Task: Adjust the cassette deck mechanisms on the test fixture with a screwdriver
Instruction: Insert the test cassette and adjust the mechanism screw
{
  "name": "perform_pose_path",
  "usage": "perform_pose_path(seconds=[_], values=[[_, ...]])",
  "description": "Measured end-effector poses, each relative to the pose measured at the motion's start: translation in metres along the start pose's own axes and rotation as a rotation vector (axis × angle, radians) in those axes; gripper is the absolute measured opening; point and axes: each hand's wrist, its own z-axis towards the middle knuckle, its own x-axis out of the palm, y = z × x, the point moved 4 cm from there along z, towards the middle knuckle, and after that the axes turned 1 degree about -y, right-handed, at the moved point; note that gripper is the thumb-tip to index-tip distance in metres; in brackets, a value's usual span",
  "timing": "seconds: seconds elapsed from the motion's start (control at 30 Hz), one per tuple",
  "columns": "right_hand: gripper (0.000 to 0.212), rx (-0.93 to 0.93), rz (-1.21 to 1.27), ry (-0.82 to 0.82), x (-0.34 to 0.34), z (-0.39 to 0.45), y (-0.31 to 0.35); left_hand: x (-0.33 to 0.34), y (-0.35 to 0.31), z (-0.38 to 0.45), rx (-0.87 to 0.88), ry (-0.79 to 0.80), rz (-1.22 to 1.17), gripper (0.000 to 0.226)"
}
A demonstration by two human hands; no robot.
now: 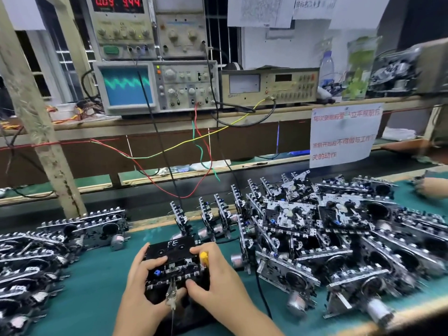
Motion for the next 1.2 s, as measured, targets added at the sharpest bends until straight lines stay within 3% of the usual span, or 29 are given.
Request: perform_pose_path(seconds=[1.2], values=[[0.049, -0.047, -0.033, -0.013, -0.0008, -0.0016, 0.0025, -0.0003, 0.0035, -0.0011, 0.002, 0.013, -0.011, 0.079]])
